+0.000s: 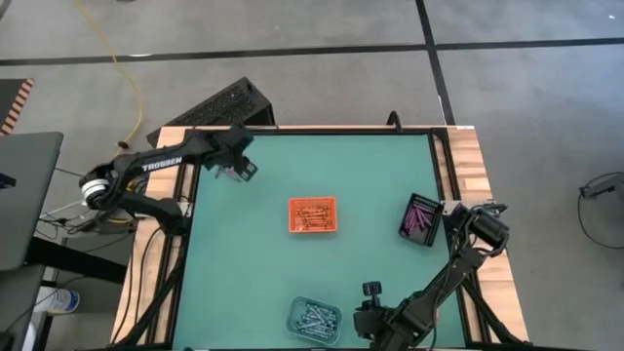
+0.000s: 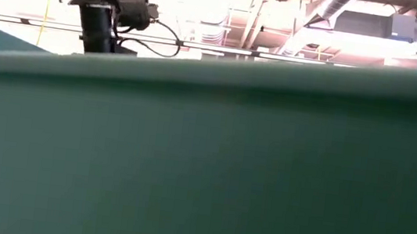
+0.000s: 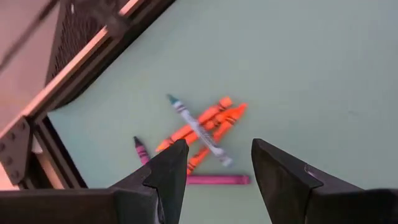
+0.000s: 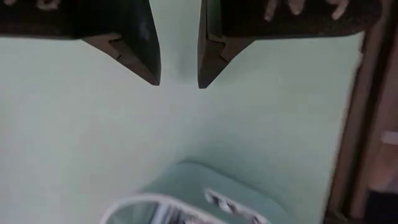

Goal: Sort crayons
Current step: Put the blue crayon into the blue bin

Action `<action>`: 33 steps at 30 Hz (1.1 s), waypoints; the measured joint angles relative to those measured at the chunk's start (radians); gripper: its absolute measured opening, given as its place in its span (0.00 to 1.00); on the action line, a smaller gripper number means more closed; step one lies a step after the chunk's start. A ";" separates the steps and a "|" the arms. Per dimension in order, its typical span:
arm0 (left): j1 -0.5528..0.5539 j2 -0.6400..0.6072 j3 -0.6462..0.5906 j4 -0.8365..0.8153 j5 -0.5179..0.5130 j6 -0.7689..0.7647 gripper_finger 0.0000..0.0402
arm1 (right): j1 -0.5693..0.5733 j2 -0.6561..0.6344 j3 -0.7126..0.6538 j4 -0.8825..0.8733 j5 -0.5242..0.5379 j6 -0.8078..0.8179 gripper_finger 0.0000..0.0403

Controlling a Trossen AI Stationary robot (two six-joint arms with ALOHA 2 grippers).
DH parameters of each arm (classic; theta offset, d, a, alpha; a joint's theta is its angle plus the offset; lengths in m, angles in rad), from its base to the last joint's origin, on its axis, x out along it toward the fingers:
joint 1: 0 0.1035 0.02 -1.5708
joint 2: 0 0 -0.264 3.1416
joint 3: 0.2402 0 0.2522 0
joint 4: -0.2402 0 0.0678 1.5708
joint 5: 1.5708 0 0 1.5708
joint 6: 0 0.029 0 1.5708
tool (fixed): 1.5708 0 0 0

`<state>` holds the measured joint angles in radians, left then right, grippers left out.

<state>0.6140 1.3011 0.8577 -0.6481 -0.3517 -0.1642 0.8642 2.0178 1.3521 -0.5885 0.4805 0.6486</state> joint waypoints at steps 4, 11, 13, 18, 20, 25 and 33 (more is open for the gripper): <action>0.101 0.060 0.000 0.029 0.056 0.029 0.42 | 0.007 -0.001 0.000 0.029 0.033 0.005 0.24; 0.163 0.202 0.000 0.055 0.105 0.055 0.42 | 0.026 -0.001 0.000 0.053 0.075 0.029 0.24; 0.165 0.236 0.000 0.068 0.104 0.063 0.42 | 0.027 -0.001 0.000 0.053 0.076 0.041 0.24; 0.173 0.293 0.000 0.108 0.104 0.061 0.42 | 0.037 -0.001 0.000 0.053 0.079 0.076 0.24; 0.176 0.302 0.002 0.123 0.102 0.057 0.42 | 0.040 -0.001 0.000 0.054 0.089 0.079 0.24; 0.183 0.303 0.002 0.147 0.109 0.045 0.40 | 0.045 -0.002 0.000 0.055 0.101 0.080 0.24; 0.195 0.303 0.002 0.146 0.139 0.029 0.25 | 0.045 -0.002 0.000 0.055 0.103 0.079 0.24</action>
<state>0.8094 1.6043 0.8600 -0.5017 -0.2127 -0.1349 0.9096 2.0155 1.3525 -0.5339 0.5835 0.7277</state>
